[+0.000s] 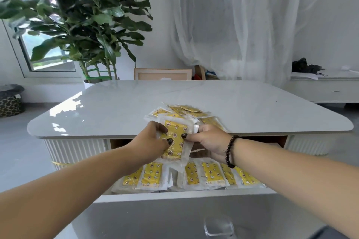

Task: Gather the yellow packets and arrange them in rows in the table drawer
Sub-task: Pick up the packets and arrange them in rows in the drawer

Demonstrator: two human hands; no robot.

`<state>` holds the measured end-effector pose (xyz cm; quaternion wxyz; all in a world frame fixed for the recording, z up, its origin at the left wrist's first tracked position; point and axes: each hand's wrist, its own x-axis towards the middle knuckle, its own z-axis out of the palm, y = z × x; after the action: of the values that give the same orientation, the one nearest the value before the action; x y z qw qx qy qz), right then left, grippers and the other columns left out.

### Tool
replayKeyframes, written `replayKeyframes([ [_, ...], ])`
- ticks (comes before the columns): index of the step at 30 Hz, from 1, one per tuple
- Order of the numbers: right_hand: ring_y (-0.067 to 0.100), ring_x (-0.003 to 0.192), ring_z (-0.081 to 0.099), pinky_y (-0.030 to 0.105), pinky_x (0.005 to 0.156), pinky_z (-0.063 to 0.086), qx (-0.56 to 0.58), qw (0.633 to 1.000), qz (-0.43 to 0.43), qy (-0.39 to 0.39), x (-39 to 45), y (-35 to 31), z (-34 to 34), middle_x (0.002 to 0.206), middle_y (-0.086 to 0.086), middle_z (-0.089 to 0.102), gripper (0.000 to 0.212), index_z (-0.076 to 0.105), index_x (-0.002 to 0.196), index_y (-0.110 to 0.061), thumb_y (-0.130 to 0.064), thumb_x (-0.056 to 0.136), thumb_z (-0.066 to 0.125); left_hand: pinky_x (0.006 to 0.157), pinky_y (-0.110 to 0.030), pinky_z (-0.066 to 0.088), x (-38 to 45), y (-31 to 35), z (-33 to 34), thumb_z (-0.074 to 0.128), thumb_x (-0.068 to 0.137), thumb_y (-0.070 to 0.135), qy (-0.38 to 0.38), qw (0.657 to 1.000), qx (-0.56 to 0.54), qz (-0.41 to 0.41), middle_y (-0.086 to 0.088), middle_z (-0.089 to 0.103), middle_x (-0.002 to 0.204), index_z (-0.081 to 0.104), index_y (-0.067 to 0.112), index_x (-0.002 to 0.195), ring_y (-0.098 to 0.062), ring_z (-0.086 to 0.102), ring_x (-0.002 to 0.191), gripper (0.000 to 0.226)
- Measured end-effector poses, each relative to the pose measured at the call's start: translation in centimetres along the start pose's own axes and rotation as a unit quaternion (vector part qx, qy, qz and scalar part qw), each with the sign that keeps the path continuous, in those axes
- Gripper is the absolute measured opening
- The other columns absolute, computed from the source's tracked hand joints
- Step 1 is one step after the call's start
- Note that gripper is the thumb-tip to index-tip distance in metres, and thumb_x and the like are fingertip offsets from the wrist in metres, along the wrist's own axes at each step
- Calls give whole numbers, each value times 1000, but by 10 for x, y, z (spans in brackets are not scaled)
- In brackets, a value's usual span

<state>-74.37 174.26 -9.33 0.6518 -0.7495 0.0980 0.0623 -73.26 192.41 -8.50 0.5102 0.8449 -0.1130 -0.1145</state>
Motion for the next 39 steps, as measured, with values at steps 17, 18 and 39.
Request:
replayKeyframes([
  [17,25,78,71,38,66,58,-35,992,117,-5,24,48,13,100,15,71,35,57,115,-3,0,82,68,55,-29,60,14,-27,12,63,92,17,-49,991,90,-91,-9,60,102,46,14,111,-20,69,68,26],
  [18,26,82,71,39,69,59,-69,990,120,3,28,54,12,103,15,71,33,60,113,-5,-2,81,69,59,-30,61,16,-29,11,62,92,18,-69,987,107,-98,-10,65,100,46,13,112,-20,70,69,27],
  [39,14,76,51,17,51,35,-367,920,120,71,82,103,31,81,-2,52,39,52,114,-5,-32,88,63,71,-28,60,35,-36,-24,62,91,16,-116,986,64,-101,-3,75,95,59,16,109,-16,74,83,19],
])
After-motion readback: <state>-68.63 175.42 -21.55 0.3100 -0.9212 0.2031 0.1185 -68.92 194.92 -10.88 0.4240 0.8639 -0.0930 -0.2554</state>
